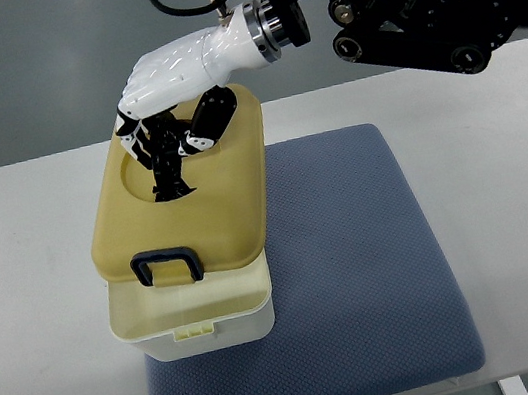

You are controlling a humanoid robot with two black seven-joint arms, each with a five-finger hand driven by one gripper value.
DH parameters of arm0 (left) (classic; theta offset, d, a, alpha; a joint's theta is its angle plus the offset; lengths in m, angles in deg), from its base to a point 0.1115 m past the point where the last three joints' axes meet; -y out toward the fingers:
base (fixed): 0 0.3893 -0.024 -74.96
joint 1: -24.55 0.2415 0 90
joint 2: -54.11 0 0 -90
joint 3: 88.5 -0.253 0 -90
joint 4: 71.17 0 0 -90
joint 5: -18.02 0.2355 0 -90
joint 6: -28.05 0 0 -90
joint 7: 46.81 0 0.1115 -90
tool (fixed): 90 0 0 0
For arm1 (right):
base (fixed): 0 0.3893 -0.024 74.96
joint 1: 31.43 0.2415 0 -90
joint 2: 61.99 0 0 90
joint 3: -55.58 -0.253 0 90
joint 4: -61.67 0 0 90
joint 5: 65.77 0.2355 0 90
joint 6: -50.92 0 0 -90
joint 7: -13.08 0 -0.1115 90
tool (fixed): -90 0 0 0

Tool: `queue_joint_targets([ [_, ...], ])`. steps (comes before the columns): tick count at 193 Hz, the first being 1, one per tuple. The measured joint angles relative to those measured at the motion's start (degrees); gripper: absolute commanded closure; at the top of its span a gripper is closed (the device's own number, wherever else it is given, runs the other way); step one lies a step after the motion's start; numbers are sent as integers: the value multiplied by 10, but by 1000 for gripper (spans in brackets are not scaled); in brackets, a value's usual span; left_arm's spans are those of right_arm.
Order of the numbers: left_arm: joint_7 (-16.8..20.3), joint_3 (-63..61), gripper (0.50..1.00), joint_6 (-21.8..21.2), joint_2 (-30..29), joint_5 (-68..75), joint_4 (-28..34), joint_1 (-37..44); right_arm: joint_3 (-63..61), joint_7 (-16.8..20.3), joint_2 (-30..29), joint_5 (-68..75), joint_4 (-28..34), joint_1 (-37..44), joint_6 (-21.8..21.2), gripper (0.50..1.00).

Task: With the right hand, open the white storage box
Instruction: 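Lift the yellow lid off the white box with the right hand, then lower the held lid onto the mat beside the box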

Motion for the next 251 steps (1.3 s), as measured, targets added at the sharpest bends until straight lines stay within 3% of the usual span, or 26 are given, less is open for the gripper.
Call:
queue_joint_targets([
  [53,0,0,500,0,0,0,0,0,-7,0,112,15,-24,-49,16,1000],
  [100,0,0,500,0,0,0,0,0,-7,0,157,40,-69,-122,53,1000],
  [150,0,0,500,0,0,0,0,0,-7,0,161,41,-122,-206,105,1000],
  [251,0,0,500,0,0,0,0,0,-5,0,123,47,-124,-274,144,1000],
])
